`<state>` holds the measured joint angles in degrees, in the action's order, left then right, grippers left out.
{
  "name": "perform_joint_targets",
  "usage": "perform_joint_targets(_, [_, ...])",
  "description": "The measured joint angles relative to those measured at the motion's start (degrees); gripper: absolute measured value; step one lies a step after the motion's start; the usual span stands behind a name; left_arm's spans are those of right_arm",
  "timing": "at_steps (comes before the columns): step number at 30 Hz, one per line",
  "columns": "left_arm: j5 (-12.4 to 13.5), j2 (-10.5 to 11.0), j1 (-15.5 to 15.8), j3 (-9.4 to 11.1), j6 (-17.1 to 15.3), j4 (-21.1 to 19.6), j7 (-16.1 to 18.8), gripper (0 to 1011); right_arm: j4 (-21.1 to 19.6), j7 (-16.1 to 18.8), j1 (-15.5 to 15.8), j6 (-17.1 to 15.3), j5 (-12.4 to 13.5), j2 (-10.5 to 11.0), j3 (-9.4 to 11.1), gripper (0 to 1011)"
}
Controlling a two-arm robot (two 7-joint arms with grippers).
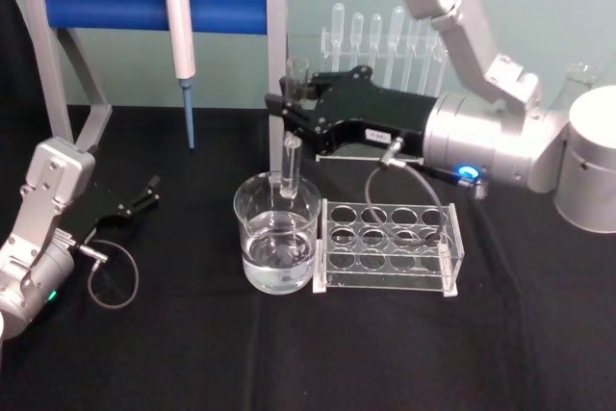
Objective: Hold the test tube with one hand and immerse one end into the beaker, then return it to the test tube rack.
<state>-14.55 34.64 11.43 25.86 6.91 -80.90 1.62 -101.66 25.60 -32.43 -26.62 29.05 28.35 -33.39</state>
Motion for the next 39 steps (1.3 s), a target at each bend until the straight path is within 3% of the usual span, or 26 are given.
perform_joint_targets(6, [0.0,0.0,0.0,0.0,0.0,0.0,0.0,1000,2.7,-0.4,1.0,2.0,-0.9,-0.7,-1.7,228])
perform_joint_targets(20, [0.0,0.0,0.0,0.0,0.0,0.0,0.0,1000,8.5,-1.2,5.0,7.2,-3.2,-3.1,-2.6,228])
perform_joint_targets(39, [0.0,0.0,0.0,0.0,0.0,0.0,0.0,1000,10.9,-0.1,6.8,8.5,-6.6,-4.6,-2.6,228])
